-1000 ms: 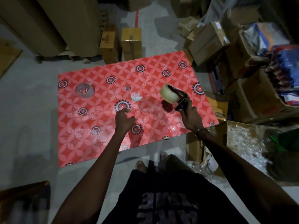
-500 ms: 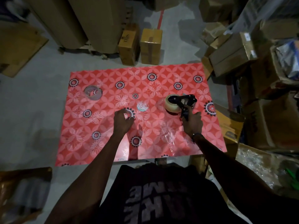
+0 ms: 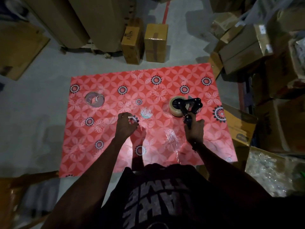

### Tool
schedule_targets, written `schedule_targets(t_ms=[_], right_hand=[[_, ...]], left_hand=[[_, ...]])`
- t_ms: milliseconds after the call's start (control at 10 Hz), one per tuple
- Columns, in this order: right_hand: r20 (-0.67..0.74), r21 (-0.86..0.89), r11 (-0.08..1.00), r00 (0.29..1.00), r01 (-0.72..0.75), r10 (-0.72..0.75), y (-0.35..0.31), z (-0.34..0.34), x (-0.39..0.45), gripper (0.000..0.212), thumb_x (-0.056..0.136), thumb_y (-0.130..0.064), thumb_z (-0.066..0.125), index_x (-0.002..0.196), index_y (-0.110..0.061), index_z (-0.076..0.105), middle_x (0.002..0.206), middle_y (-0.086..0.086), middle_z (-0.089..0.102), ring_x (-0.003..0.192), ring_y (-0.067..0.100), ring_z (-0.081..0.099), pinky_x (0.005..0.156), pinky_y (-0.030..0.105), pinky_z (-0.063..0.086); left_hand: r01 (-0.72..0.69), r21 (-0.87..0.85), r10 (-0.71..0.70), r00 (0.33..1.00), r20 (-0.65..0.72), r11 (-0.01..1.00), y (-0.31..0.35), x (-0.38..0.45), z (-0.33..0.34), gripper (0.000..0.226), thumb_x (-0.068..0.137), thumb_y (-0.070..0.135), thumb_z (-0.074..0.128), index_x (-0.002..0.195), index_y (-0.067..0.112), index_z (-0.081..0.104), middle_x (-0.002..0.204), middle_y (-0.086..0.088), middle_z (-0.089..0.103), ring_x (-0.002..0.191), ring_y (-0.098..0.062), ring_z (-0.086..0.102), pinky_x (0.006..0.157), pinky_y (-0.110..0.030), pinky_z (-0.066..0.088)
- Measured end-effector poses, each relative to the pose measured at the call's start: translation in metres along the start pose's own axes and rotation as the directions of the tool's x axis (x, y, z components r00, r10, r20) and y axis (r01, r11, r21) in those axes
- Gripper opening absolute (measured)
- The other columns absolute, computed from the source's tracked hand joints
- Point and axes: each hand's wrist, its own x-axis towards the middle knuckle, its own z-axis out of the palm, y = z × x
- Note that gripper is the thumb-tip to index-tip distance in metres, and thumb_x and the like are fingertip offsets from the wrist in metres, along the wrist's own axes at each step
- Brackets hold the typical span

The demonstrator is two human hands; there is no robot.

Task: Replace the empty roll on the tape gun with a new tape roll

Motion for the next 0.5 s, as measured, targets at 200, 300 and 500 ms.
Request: schedule_targets(t_ms=[200, 300, 500], right_hand=[[0.047, 0.087, 0.996, 0.999, 0.017, -0.021, 0.003, 0.003, -0.003, 0.072, 0.085, -0.005, 0.068, 0.148, -0.027, 0.041, 0.094, 0.010, 0.042, 0.098, 0.034, 0.047, 0.076, 0.042, 0.041], [0.076, -0.023, 0.999, 0.997, -0.029, 0.031, 0.002, 0.002, -0.004, 0.071, 0.083, -0.020, 0.068, 0.147, -0.033, 0.039, 0.103, 0.009, 0.044, 0.098, 0.032, 0.049, 0.084, 0.051, 0.053], [-0.058, -0.279, 0.960, 0.998, -0.018, 0.002, -0.038, -0.006, -0.001, 0.087, 0.076, -0.048, 0.071, 0.151, -0.021, 0.037, 0.131, 0.022, 0.046, 0.117, 0.042, 0.050, 0.094, 0.054, 0.050]], left_hand=[[-0.042, -0.007, 0.042, 0.999, 0.031, 0.999, -0.003, 0.005, -0.012, 0.034, 0.084, 0.006, 0.078, 0.115, -0.002, 0.066, 0.121, -0.022, 0.060, 0.129, -0.035, 0.049, 0.091, -0.024, 0.036], [-0.046, -0.008, 0.046, 0.997, 0.058, 0.999, -0.006, 0.010, -0.016, 0.034, 0.083, 0.003, 0.076, 0.115, -0.003, 0.065, 0.124, -0.024, 0.057, 0.128, -0.034, 0.050, 0.090, -0.020, 0.035], [-0.070, -0.021, 0.071, 0.996, 0.060, 0.997, -0.010, 0.021, -0.030, 0.041, 0.086, 0.013, 0.076, 0.123, 0.003, 0.061, 0.135, -0.020, 0.051, 0.118, -0.034, 0.059, 0.092, -0.026, 0.042]])
